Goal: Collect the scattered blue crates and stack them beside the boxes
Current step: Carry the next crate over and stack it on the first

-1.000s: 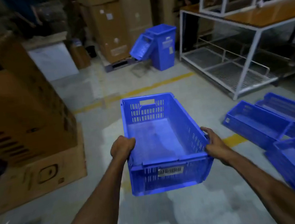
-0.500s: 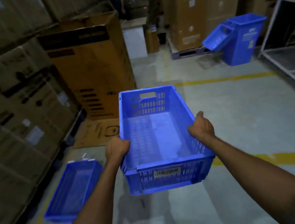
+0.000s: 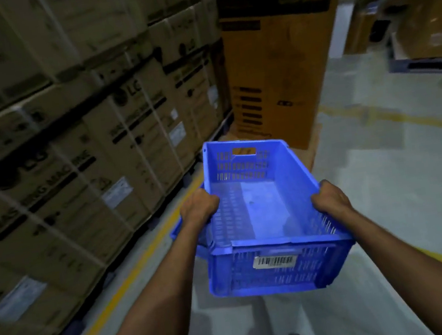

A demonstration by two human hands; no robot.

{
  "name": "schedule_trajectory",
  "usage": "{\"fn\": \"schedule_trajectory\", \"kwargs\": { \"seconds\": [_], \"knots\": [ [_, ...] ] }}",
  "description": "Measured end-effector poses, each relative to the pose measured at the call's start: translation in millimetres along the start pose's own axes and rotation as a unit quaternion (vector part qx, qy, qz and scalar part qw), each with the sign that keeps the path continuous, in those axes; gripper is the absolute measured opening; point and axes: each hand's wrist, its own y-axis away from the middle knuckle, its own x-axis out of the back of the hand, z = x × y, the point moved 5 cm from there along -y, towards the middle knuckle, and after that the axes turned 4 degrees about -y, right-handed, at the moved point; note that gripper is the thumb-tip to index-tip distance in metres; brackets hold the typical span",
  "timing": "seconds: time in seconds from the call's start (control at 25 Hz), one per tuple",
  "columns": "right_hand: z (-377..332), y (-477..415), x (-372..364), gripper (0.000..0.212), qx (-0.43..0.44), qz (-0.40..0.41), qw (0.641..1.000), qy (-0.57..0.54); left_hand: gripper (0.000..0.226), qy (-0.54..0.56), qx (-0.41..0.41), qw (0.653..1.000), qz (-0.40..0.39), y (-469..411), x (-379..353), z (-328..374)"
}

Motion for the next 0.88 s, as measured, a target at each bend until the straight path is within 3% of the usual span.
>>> {"fn": "schedule_trajectory", "kwargs": {
  "seconds": [0.2, 0.28, 0.4, 0.48, 0.56, 0.64, 0.76, 0.88],
  "knots": [
    [-79.8, -37.3, -58.7, 0.030, 0.003, -0.026, 0.999, -0.035, 0.037, 0.039, 0.002, 0.999, -0.008, -83.4, 32.7, -53.5],
    [-114.6, -52.4, -78.4, 0.028, -0.004, -0.052, 0.996, -0.070, 0.039, 0.105, -0.009, 0.994, -0.036, -120.5, 46.9, -65.4],
    [-158.9, -72.2, -115.4, 0.029, -0.014, -0.084, 0.991, -0.102, 0.065, 0.183, -0.025, 0.980, -0.073, -172.9, 65.0, -87.9],
    [-186.0, -78.9, -139.2, 0.044, -0.003, -0.101, 0.990, -0.101, 0.078, 0.176, -0.048, 0.980, -0.078, -205.4, 73.8, -105.9],
    [-206.9, -81.9, -165.9, 0.067, 0.006, -0.131, 0.989, -0.068, 0.074, 0.185, -0.066, 0.976, -0.094, -235.5, 77.1, -123.2],
    [-225.7, -80.2, -190.0, 0.072, 0.004, -0.129, 0.991, -0.046, 0.064, 0.200, -0.056, 0.971, -0.117, -271.5, 77.3, -144.7],
    [-257.6, -80.7, -229.4, 0.065, -0.014, -0.065, 0.995, -0.078, 0.049, 0.176, -0.080, 0.967, -0.163, -331.6, 78.0, -186.4],
    [-276.6, -66.4, -284.5, 0.042, -0.109, -0.025, 0.981, -0.157, 0.049, 0.179, -0.123, 0.961, -0.172, -386.3, 80.6, -233.6]
  ]
}}
